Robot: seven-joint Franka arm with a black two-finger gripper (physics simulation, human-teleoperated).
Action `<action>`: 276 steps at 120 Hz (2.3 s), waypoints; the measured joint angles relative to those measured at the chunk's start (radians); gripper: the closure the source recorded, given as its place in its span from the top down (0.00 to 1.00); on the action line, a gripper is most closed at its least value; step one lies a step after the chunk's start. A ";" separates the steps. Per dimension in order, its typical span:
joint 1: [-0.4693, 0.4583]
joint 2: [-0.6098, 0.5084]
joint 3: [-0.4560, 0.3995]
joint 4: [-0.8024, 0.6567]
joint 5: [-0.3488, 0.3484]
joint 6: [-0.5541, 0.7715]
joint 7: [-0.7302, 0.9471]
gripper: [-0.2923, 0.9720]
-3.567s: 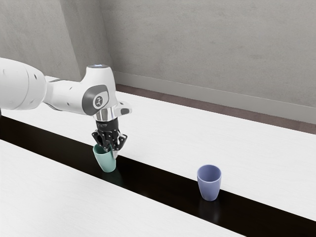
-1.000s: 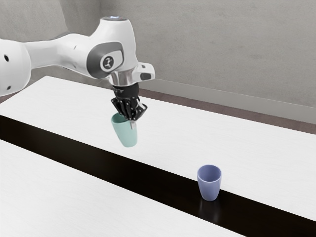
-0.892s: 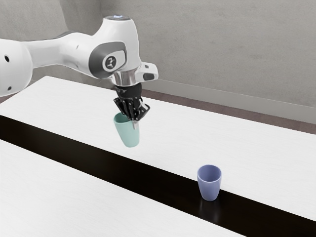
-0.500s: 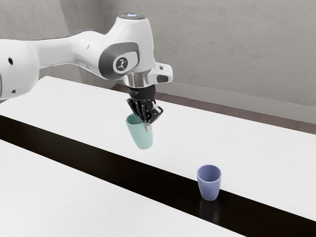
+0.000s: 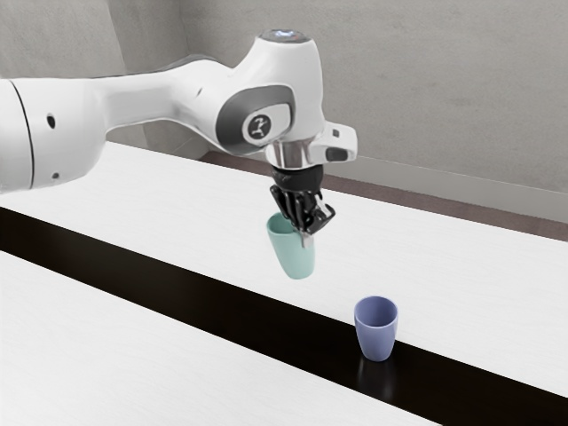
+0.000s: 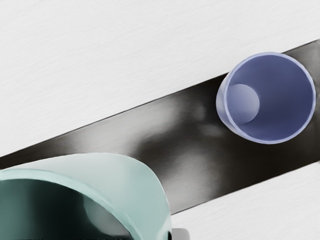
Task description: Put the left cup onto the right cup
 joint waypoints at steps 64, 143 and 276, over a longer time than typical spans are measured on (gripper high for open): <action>-0.077 0.108 -0.008 0.133 -0.003 -0.009 0.002 0.15; -0.109 0.229 -0.041 0.270 0.000 -0.027 0.003 0.15; -0.095 0.319 -0.051 0.334 0.000 -0.031 0.010 0.15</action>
